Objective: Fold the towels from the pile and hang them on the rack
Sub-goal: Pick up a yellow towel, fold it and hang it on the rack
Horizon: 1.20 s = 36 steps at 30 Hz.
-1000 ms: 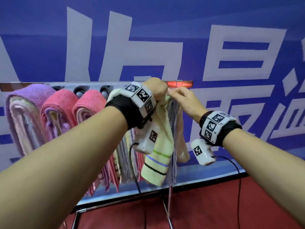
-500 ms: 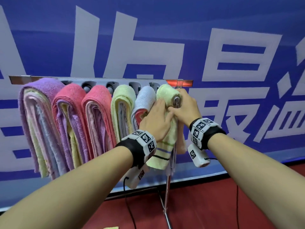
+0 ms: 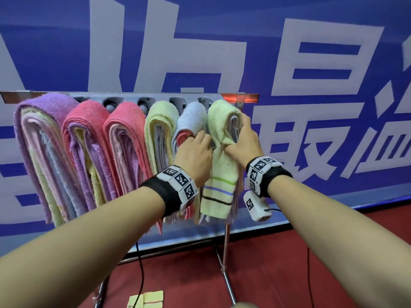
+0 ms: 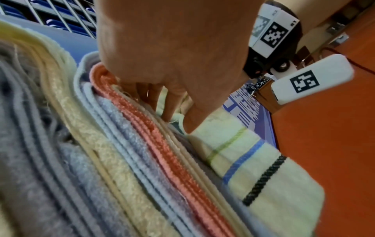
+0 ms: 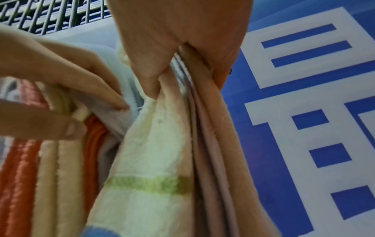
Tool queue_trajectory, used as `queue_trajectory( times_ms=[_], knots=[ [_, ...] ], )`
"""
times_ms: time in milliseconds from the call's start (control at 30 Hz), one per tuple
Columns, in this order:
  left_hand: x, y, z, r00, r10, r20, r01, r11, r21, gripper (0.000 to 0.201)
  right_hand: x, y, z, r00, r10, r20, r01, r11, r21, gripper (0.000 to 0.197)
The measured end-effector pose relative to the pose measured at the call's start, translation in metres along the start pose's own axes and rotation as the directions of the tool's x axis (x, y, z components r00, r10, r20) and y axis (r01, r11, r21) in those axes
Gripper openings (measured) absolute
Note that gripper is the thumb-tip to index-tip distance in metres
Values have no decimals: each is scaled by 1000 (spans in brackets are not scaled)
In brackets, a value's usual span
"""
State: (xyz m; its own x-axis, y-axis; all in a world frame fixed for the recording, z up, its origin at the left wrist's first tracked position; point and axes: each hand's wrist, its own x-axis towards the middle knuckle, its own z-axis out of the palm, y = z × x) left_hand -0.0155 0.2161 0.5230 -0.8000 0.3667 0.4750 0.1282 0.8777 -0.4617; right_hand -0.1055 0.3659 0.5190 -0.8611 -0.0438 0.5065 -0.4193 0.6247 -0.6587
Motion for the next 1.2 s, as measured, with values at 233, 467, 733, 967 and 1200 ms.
queue_trajectory(
  times_ms=[233,467,733,967,1200],
  knots=[
    [-2,-6,8,991,55,122,-90,948,305,45,6,7,-8,989,-78,-128,51,978,-201,78],
    [-3,-6,1,995,94,22,-96,965,243,42,-3,3,8,980,-107,-165,52,949,-310,102],
    [-15,-12,7,984,176,-32,-163,956,244,42,-27,8,18,999,17,-33,-16,1000,24,114],
    [-1,-8,15,898,319,304,-439,691,574,47,-22,13,10,997,5,-72,-5,1000,-5,109],
    [12,13,3,871,124,475,-408,720,561,52,-19,17,1,997,-18,-81,12,997,-73,101]
  ],
)
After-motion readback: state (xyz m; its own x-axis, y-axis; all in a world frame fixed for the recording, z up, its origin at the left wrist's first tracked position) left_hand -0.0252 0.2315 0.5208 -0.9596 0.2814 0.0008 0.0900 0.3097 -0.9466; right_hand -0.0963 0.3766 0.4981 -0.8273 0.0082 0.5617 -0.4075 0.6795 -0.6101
